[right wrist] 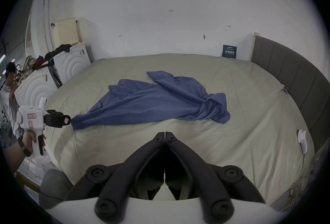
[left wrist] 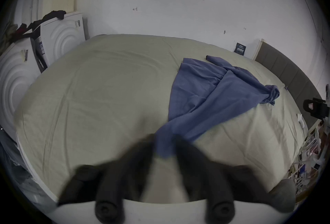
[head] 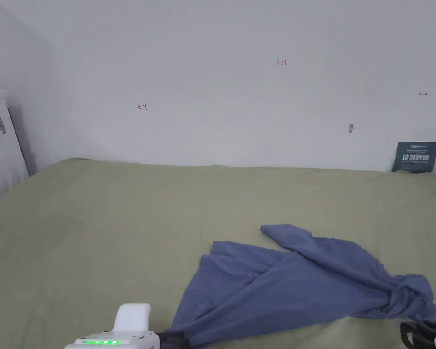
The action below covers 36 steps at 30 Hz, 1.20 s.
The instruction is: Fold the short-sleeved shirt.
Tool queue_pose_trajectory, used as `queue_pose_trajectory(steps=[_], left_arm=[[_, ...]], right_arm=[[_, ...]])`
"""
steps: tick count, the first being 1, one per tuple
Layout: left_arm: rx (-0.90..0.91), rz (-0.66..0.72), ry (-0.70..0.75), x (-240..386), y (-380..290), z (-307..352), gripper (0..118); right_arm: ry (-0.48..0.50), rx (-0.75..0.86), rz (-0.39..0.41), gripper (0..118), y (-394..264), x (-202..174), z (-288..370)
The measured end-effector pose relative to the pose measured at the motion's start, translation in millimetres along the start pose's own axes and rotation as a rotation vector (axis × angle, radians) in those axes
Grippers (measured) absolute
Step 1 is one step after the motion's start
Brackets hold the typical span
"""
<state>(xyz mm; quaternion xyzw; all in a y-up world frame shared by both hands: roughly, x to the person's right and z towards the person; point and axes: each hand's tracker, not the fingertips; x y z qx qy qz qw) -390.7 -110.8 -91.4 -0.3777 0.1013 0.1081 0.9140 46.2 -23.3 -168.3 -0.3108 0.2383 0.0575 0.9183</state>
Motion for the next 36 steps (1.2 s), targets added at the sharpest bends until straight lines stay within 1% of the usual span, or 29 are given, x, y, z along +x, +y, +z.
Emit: queue_pose_trajectory(steps=[1, 2, 3, 5, 8, 9, 10, 11, 12, 13, 14, 15, 16, 18, 20, 22, 23, 25, 26, 27, 28, 29, 30, 31, 32, 33, 34, 35, 36], left_arm=[[0.118, -0.057, -0.049, 7.5, 1.5, 4.0, 115], [0.041, -0.016, -0.026, 12.3, -6.4, 1.4, 118], [0.029, -0.026, -0.015, 19.8, -10.1, -1.4, 118], [0.027, -0.027, 0.008, 6.5, 1.5, -22.3, 118], [-0.06, 0.033, -0.005, 6.6, -1.9, -44.2, 118], [-0.088, 0.054, 0.001, 7.3, -2.7, -50.6, 117], [-0.114, 0.077, 0.008, 8.7, -5.6, -53.7, 108], [-0.073, 0.121, -0.008, 8.9, -7.8, -51.9, 85], [-0.068, 0.144, -0.026, 4.5, -7.6, -49.6, 54], [-0.026, 0.106, 0.036, 7.0, -8.6, -43.2, 0], [-0.003, 0.048, 0.07, 7.9, -7.3, -39.1, 0], [-0.005, 0.05, -0.026, 3.3, -9.7, -35.0, 0], [0.023, 0.119, -0.092, -2.2, -6.5, -31.1, 0], [0.057, 0.055, -0.002, 5.1, -4.6, -23.7, 0], [0.072, 0.025, -0.04, 7.6, -5.9, -16.2, 0], [0.069, -0.01, -0.016, 13.9, -4.3, -13.7, 0], [0.037, 0.014, -0.043, 15.9, -6.1, -14.1, 0], [0.038, 0.02, -0.048, 14.8, -2.7, -17.0, 0], [0.026, 0.022, -0.042, 15.3, -1.1, -18.5, 0], [0.047, 0.016, -0.033, 14.5, 0.7, -18.7, 0], [0.045, 0.027, -0.041, 8.7, 2.6, -23.1, 0], [0.037, 0.034, -0.041, 7.5, 3.9, -26.2, 0], [0.025, 0.035, -0.042, 6.3, 5.0, -28.5, 0], [0.011, 0.032, -0.049, 5.4, 5.3, -31.6, 0], [0.005, 0.029, -0.042, 2.8, 5.6, -35.1, 0], [0.001, 0.025, -0.046, 1.0, 4.9, -36.5, 0], [-0.014, 0.021, -0.051, 0.4, 4.1, -38.9, 0], [-0.023, 0.02, -0.049, 0.1, 3.8, -40.3, 0], [-0.037, 0.02, -0.055, -1.8, 2.9, -43.0, 0]], right_arm=[[-0.002, -0.003, 0.003, 0, -0.2, 4.1, 2.6], [-0.001, -0.004, 0.005, 0, -0.8, 6.1, 2.7], [0.001, -0.006, 0.009, 0, -1.6, 7.4, 1.6], [-0.006, -0.007, 0.012, 0, -2.4, 10.9, -0.5], [0.006, -0.022, 0.005, 0, -4.0, 11.4, -3.3], [0.012, -0.022, 0.006, 0, -4.4, 13.4, -5.0], [0.015, -0.02, 0.013, 0, -5.3, 13.0, -6.5], [0.013, -0.021, 0.025, 0, -5.9, 11.6, -8.2], [0.013, -0.027, 0.031, 0, -5.9, 10.8, -10.6], [0.014, -0.03, 0.031, 0, -5.3, 12.7, -13.6], [0.018, -0.034, 0.032, 0, -5.0, 13.6, -16.7], [0.018, -0.037, 0.033, 0, -4.4, 13.3, -20.5], [0.017, -0.039, 0.035, 0, -2.6, 13.0, -25.4], [0.015, -0.05, 0.044, 0, 4.3, 16.2, -38.9], [0.034, -0.067, 0.064, 0, 17.1, 19.6, -56.0], [0.025, -0.08, 0.093, 0, 40.3, 27.3, -84.5], [0.028, -0.093, 0.1, 0, 52.2, 30.7, -98.5], [0.033, -0.111, 0.134, 0, 81.3, 41.8, -134.5], [0.032, -0.112, 0.134, 0, 94.9, 46.5, -150.8], [0.004, -0.121, 0.187, 0, 111.5, 48.9, -169.9], [0.013, -0.141, 0.218, 0, 127.8, 52.6, -189.2], [-0.001, -0.138, 0.242, 2, 142.7, 56.6, -207.8], [-0.004, -0.141, 0.291, 4, 160.1, 55.6, -228.4], [0.023, -0.151, 0.341, 15, 176.6, 54.3, -248.5], [0.063, -0.156, 0.359, 49, 189.7, 52.5, -266.7], [0.109, -0.18, 0.352, 78, 202.8, 49.0, -281.7], [0.145, -0.219, 0.323, 91, 213.2, 47.2, -301.7], [0.166, -0.241, 0.289, 91, 219.0, 46.7, -319.1], [0.165, -0.257, 0.266, 91, 223.7, 47.6, -336.3]])
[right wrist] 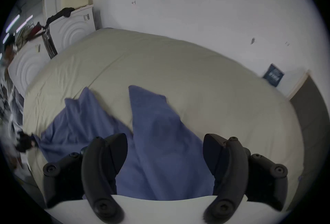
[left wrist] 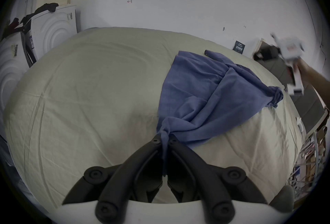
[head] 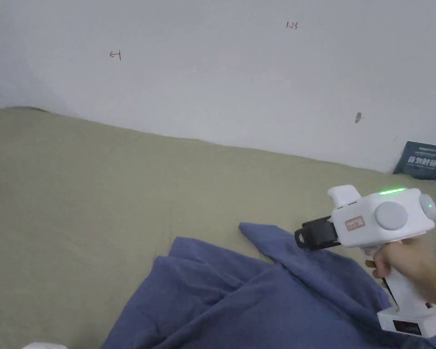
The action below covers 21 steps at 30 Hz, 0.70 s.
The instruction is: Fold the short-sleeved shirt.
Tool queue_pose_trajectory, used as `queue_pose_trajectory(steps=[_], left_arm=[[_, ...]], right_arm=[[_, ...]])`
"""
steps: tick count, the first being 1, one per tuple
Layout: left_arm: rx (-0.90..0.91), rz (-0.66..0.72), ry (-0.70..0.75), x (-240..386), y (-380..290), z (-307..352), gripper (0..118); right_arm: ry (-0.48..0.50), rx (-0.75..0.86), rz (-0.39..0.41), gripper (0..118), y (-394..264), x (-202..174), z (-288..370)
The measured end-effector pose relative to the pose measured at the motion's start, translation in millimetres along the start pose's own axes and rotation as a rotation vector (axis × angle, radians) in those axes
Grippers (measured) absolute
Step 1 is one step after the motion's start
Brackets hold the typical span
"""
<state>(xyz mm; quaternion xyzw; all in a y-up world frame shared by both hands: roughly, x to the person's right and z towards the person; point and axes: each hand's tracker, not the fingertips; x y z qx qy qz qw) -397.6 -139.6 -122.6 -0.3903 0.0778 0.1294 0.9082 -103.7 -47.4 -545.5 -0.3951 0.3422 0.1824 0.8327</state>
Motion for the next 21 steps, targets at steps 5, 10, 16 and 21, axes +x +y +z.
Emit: queue_pose_trajectory(steps=[5, 10, 16, 21], left_arm=[[-0.018, -0.047, 0.005, 0.6, -2.7, -5.0, 0], [-0.019, -0.035, 0.002, -0.6, -0.8, -7.3, 0], [-0.005, -0.046, 0.01, 0.2, -1.8, -8.9, 0], [0.067, -0.004, -0.02, -1.5, 7.1, -1.9, 0]], right_arm=[[-0.053, -0.072, 0.1, 91, 19.8, 11.1, -52.7], [-0.017, -0.152, 0.152, 91, 20.7, 9.7, -89.1], [0.076, -0.115, -0.018, 27, 17.6, 41.3, -107.6], [-0.013, 0.007, 0.043, 0, 8.1, 18.4, -68.4]])
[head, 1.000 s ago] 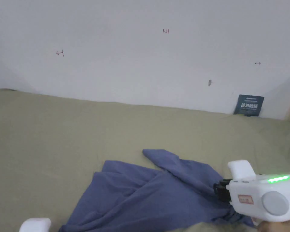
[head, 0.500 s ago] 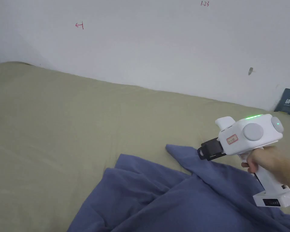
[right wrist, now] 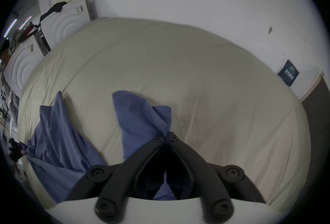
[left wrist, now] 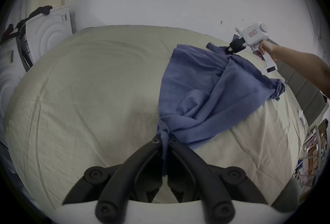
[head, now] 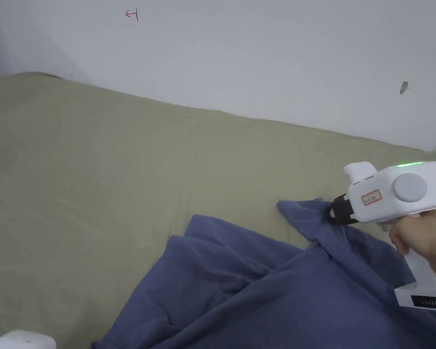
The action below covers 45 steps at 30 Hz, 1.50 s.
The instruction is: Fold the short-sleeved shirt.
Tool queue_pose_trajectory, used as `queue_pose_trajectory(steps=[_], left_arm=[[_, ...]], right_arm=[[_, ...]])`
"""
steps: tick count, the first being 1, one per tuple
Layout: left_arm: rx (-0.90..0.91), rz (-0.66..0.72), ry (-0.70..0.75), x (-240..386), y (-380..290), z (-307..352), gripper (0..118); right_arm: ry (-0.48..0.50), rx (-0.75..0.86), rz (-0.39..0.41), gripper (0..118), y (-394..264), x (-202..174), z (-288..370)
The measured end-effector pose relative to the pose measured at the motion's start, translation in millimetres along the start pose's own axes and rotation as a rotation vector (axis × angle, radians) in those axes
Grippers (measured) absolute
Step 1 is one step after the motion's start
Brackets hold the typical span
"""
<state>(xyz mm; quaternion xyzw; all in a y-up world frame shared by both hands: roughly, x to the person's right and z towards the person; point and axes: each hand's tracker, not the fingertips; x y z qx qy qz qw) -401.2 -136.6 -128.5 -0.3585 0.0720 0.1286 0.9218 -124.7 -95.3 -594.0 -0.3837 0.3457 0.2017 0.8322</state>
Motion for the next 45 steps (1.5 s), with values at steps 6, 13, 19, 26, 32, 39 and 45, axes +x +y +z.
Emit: queue_pose_trajectory(steps=[6, 13, 19, 26, 32, 39, 45], left_arm=[[0.07, -0.003, -0.045, 1.5, 42.0, 6.0, 0], [0.198, -0.056, -0.047, 2.1, 146.0, 1.5, 0], [0.304, -0.15, -0.038, 19.0, 247.8, 13.9, 0], [0.404, -0.166, 0.031, 33.3, 357.2, 35.6, 0], [0.482, -0.202, 0.128, 37.5, 428.6, 55.3, 0], [0.566, -0.26, 0.246, 47.4, 486.5, 88.6, 0], [0.6, -0.266, 0.264, 49.6, 498.5, 104.9, 0]], right_arm=[[0.003, 0.155, -0.053, 0, 8.7, -0.2, 66.9], [-0.161, 0.318, -0.048, 0, 48.7, 14.2, 159.1], [-0.248, 0.431, -0.107, 0, 79.8, 47.1, 226.1], [-0.349, 0.516, -0.091, 0, 110.3, 62.4, 282.1], [-0.473, 0.573, -0.01, 0, 151.3, 71.6, 322.0], [-0.552, 0.657, 0.077, 0, 198.5, 60.0, 365.0], [-0.538, 0.729, 0.051, 0, 209.2, 54.3, 382.2]])
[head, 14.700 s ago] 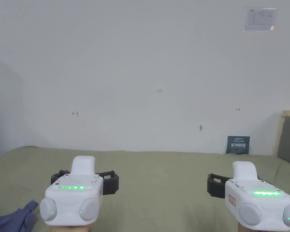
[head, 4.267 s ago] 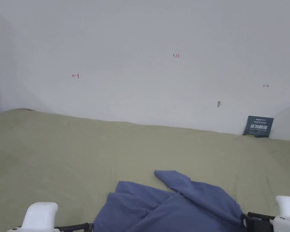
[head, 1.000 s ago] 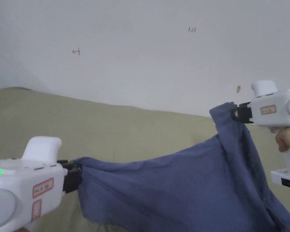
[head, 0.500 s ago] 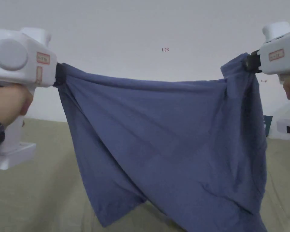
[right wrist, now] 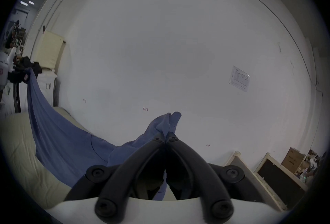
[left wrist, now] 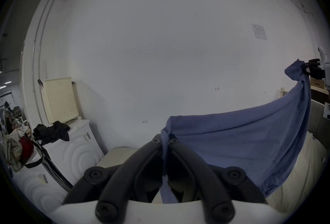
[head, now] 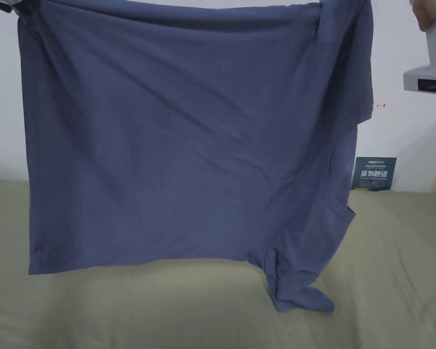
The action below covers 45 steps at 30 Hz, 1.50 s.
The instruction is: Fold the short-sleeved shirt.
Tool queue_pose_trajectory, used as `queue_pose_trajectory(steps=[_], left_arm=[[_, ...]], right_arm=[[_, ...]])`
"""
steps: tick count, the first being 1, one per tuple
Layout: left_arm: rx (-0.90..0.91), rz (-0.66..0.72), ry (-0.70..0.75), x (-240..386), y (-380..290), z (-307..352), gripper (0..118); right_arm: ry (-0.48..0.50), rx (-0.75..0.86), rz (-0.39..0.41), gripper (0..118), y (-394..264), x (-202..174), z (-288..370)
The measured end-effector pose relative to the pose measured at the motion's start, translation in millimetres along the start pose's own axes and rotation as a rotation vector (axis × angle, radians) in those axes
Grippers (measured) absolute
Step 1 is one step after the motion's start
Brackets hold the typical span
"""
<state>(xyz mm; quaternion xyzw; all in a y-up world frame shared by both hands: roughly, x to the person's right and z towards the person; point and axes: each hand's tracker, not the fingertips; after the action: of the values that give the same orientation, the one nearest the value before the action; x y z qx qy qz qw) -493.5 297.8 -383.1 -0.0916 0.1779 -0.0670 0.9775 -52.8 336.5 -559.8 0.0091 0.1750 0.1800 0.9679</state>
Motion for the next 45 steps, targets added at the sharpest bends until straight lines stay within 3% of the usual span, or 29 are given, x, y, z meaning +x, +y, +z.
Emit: queue_pose_trajectory(steps=[8, 14, 23, 27, 34, 45], left_arm=[[-0.038, 0.012, -0.064, -10.3, -45.6, -1.7, 0], [-0.135, -0.029, -0.155, -9.9, -121.4, 47.0, 0], [-0.265, 0.019, -0.292, -9.8, -221.0, 130.2, 0], [-0.322, 0.034, -0.311, -4.3, -265.3, 167.1, 0], [-0.43, 0.073, -0.336, 3.2, -339.5, 219.9, 0], [-0.571, 0.057, -0.358, 4.7, -420.8, 268.7, 0]], right_arm=[[0.118, -0.036, -0.192, 0, -52.2, -7.5, 24.6], [0.174, -0.099, -0.208, 0, -119.0, -32.5, 78.7], [0.24, -0.222, -0.234, 0, -183.3, -64.7, 177.6], [0.235, -0.273, -0.278, 0, -215.6, -80.9, 216.2], [0.241, -0.411, -0.273, 0, -282.4, -119.0, 281.8], [0.255, -0.541, -0.344, 0, -363.9, -133.5, 346.0]])
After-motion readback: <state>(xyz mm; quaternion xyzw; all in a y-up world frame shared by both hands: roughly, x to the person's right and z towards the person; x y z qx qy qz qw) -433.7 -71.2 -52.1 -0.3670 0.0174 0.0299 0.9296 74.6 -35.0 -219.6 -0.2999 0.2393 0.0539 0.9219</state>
